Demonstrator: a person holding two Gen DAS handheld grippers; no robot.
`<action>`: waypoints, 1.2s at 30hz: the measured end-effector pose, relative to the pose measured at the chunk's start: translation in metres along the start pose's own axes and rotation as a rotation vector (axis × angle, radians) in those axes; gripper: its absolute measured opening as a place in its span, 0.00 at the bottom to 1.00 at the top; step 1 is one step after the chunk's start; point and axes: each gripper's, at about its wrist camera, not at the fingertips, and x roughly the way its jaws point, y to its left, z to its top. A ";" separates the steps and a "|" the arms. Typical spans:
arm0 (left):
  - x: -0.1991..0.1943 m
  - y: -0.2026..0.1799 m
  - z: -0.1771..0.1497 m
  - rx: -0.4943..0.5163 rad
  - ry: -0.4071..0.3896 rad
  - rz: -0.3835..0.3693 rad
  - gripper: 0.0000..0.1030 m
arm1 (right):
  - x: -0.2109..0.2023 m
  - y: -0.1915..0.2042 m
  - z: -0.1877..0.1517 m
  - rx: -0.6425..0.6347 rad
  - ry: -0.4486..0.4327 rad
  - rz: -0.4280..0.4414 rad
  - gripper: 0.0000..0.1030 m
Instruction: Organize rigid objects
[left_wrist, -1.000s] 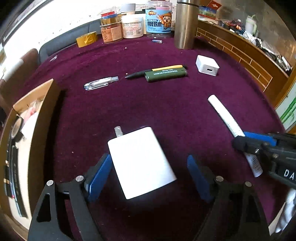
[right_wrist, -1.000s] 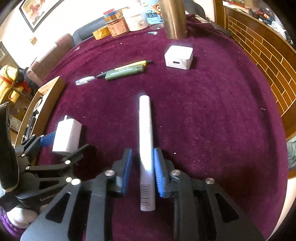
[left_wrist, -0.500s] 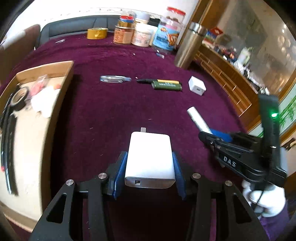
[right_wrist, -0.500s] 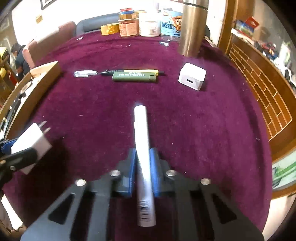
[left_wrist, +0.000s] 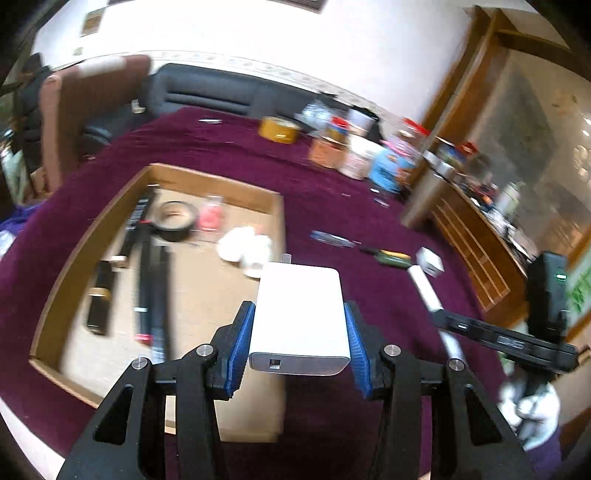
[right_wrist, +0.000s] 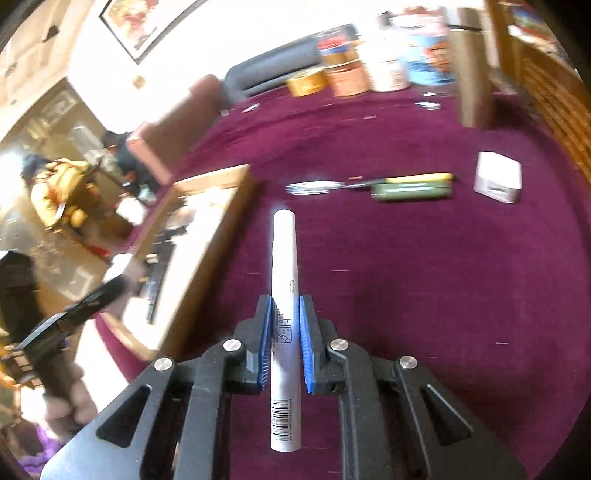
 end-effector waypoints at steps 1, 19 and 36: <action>0.004 0.005 0.001 -0.011 0.002 0.012 0.41 | 0.006 0.009 0.001 -0.003 0.015 0.025 0.12; 0.062 0.074 0.001 -0.152 0.141 0.100 0.41 | 0.121 0.097 0.021 0.018 0.210 0.106 0.12; -0.016 0.103 0.003 -0.252 -0.015 0.030 0.63 | 0.129 0.118 0.025 -0.054 0.148 -0.083 0.16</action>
